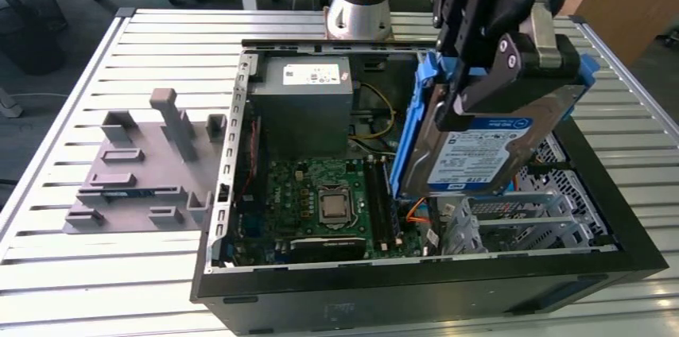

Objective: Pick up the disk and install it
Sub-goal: 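Insert the disk into the insertion slot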

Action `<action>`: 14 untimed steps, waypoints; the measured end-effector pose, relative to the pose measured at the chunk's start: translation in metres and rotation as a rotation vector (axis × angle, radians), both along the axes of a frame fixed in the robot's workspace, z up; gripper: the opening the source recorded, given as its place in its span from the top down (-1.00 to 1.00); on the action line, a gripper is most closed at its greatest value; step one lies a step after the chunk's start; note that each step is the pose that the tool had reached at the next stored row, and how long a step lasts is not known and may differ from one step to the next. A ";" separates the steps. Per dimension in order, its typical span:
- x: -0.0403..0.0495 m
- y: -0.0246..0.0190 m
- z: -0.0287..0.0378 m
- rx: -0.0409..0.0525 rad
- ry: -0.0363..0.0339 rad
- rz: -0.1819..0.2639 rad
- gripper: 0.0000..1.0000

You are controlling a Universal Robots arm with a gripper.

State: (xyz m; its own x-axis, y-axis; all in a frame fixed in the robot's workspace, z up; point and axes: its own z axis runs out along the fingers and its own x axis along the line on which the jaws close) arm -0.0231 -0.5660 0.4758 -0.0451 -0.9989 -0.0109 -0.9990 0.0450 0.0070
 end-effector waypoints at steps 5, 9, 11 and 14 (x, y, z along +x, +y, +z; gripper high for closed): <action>0.0135 -0.0004 -0.0036 -0.0001 0.0017 0.000 0.27; 0.0249 -0.0004 -0.0065 -0.0018 0.0029 0.000 0.27; 0.0295 -0.0004 -0.0080 -0.0052 0.0031 0.000 0.27; 0.0350 -0.0004 -0.0097 -0.0120 0.0032 0.000 0.27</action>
